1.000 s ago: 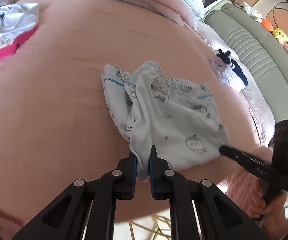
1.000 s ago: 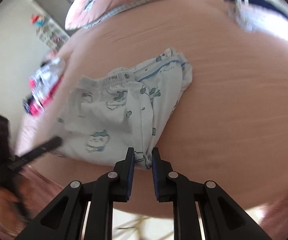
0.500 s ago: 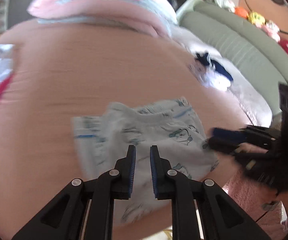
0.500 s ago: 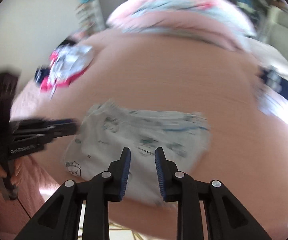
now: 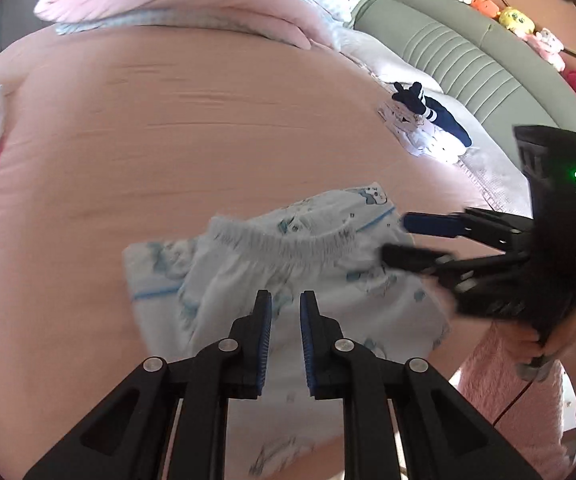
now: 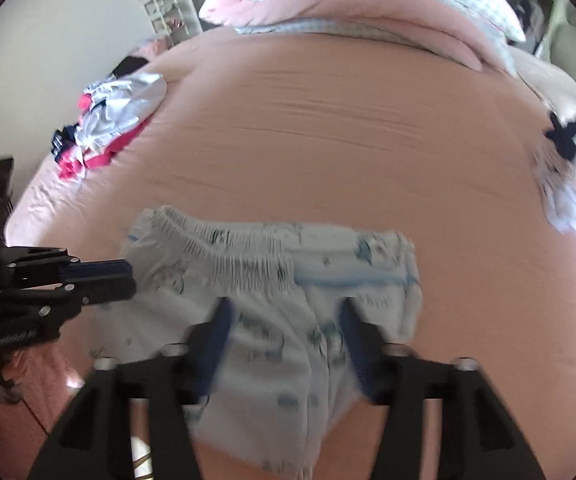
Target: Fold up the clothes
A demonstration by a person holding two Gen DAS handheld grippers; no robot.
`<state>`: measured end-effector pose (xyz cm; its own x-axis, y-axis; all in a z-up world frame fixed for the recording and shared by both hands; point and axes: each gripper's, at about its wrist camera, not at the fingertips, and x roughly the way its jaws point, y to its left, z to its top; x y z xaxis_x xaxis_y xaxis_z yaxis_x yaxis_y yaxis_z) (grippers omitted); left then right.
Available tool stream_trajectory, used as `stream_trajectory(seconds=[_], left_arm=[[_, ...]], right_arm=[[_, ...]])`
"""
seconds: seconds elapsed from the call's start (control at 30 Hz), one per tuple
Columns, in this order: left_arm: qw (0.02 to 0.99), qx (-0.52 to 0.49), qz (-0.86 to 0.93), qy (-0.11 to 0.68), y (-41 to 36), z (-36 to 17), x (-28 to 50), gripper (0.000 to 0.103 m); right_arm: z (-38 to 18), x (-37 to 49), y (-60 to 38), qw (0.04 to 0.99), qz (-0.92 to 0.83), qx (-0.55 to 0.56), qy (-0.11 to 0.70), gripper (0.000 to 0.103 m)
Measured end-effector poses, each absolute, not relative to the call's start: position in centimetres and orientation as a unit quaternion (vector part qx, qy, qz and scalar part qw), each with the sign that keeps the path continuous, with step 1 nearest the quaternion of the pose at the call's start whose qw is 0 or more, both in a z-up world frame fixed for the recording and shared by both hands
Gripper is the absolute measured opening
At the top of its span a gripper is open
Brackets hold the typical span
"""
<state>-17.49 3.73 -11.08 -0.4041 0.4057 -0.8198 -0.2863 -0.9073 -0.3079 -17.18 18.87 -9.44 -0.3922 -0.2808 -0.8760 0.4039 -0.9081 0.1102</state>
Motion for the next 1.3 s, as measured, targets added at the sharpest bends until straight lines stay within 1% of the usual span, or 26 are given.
stream_trajectory(seconds=[0.1,0.2,0.4,0.47,0.57,0.6,0.73,0.8,0.9,0.97,1.03,1.07,1.2,1.3], left_arm=[[0.194,-0.526,0.826,-0.054,4.1,-12.4,-18.5,0.012],[0.200,-0.530,0.820,-0.078,2.7,-13.1,-18.0,0.012],[0.204,-0.508,0.819,-0.171,0.3,-13.9,-18.8,0.012],[0.198,-0.486,0.835,-0.169,0.2,-13.0,-19.1,0.013],[0.190,-0.485,0.841,-0.148,1.0,-12.9,-20.4,0.013],[0.186,-0.485,0.842,-0.146,1.1,-12.9,-20.5,0.013],[0.201,-0.479,0.842,-0.147,1.0,-12.0,-18.9,0.013],[0.223,-0.483,0.835,-0.140,1.9,-11.7,-18.3,0.013],[0.204,-0.532,0.817,-0.094,2.5,-13.3,-17.6,0.013],[0.210,-0.534,0.809,-0.126,1.9,-14.3,-17.1,0.013],[0.220,-0.551,0.786,-0.175,0.9,-14.7,-17.3,0.013],[0.223,-0.551,0.783,-0.183,0.6,-14.6,-17.3,0.013],[0.217,-0.507,0.814,-0.182,0.0,-13.0,-16.7,0.014],[0.215,-0.465,0.834,-0.204,0.5,-12.2,-17.7,0.015]], right_arm=[[-11.1,-18.7,17.0,0.211,-0.815,0.532,0.092,0.046],[-11.4,-19.8,15.4,0.195,-0.823,0.518,0.126,0.046],[-10.6,-22.7,16.6,0.130,-0.856,0.486,0.122,0.046],[-9.7,-22.0,16.9,0.147,-0.857,0.482,0.104,0.046],[-7.8,-19.8,17.5,0.198,-0.852,0.479,0.068,0.046],[-7.5,-19.2,17.4,0.211,-0.848,0.482,0.067,0.046],[-9.9,-17.7,15.8,0.215,-0.816,0.519,0.138,0.046],[-11.7,-18.2,15.4,0.199,-0.806,0.536,0.154,0.046],[-12.5,-19.9,15.4,0.177,-0.815,0.539,0.115,0.046],[-13.0,-21.0,15.3,0.163,-0.821,0.540,0.089,0.046],[-12.9,-21.7,15.2,0.156,-0.823,0.542,0.068,0.046],[-12.6,-21.7,15.2,0.156,-0.824,0.542,0.057,0.046],[-10.6,-20.2,15.6,0.167,-0.828,0.536,0.016,0.046],[-9.8,-17.8,15.6,0.177,-0.828,0.529,0.047,0.047]])
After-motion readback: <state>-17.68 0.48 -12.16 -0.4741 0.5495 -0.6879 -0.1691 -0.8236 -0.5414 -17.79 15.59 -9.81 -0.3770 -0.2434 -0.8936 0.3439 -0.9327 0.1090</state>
